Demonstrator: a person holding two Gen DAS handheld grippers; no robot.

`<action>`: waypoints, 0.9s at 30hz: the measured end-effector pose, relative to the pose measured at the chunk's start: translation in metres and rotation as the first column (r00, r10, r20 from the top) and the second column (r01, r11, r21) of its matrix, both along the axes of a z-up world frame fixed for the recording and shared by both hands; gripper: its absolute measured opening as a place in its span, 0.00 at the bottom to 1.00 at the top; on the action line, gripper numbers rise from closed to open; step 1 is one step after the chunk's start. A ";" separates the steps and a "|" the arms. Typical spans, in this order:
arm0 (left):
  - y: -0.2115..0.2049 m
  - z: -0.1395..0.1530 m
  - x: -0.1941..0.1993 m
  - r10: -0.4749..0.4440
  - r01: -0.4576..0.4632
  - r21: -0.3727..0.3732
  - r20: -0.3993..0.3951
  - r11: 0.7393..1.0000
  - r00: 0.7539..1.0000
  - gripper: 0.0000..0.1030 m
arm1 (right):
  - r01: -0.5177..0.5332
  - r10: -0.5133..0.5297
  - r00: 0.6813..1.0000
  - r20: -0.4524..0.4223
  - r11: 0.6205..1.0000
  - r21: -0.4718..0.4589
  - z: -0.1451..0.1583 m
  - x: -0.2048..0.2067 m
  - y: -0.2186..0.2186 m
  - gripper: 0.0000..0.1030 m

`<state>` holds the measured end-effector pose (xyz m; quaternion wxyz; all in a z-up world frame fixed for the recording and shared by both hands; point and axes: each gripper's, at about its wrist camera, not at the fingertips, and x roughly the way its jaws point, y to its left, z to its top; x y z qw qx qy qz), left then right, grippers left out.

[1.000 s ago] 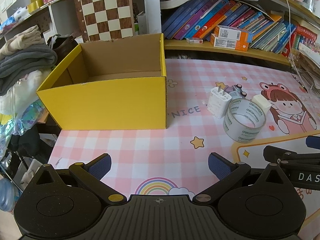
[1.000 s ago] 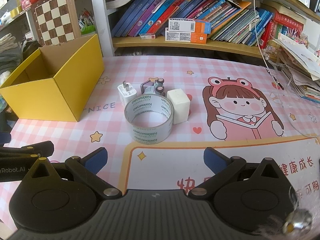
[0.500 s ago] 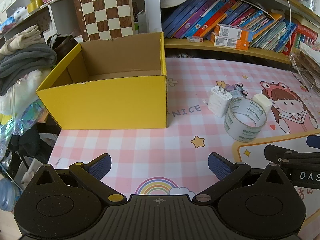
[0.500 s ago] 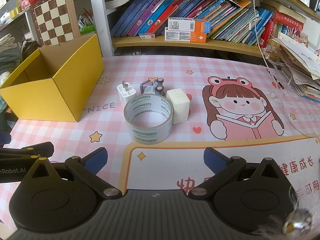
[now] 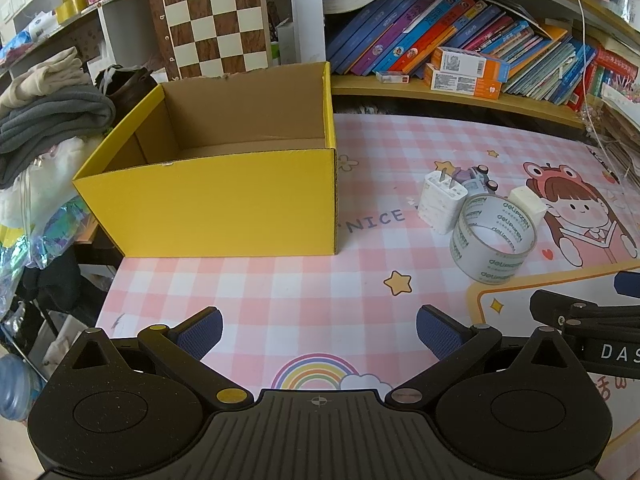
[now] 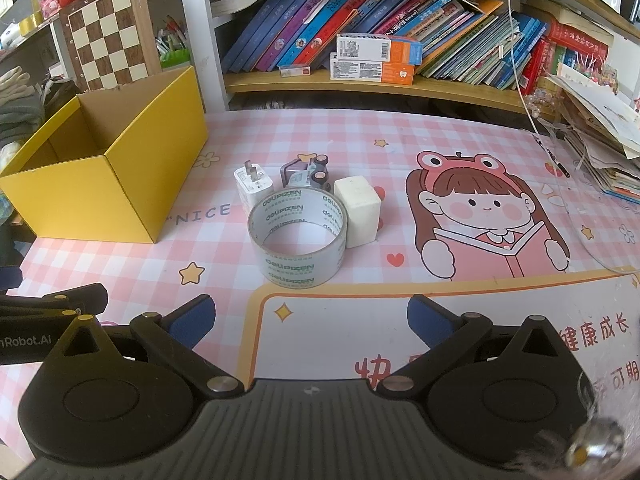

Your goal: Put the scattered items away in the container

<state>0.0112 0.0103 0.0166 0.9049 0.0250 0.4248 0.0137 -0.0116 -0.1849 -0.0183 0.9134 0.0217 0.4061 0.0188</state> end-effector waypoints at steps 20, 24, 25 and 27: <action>0.002 -0.005 0.005 0.004 -0.005 -0.020 -0.013 1.000 1.000 1.00 | -0.008 0.008 1.000 0.003 1.000 0.008 -0.001 0.003 0.000 1.00; 0.002 -0.006 0.009 0.000 0.000 -0.042 -0.008 0.999 1.000 1.00 | -0.014 0.014 1.000 0.006 1.000 0.004 -0.002 0.005 0.000 1.00; 0.001 -0.006 0.010 -0.004 0.004 -0.046 -0.006 0.999 1.000 1.00 | -0.016 0.016 1.000 0.007 1.000 0.004 -0.002 0.006 -0.001 1.00; 0.000 -0.006 0.012 -0.011 0.011 -0.054 -0.002 0.998 1.000 1.00 | -0.020 0.020 1.000 0.010 1.000 0.004 -0.002 0.007 -0.002 1.00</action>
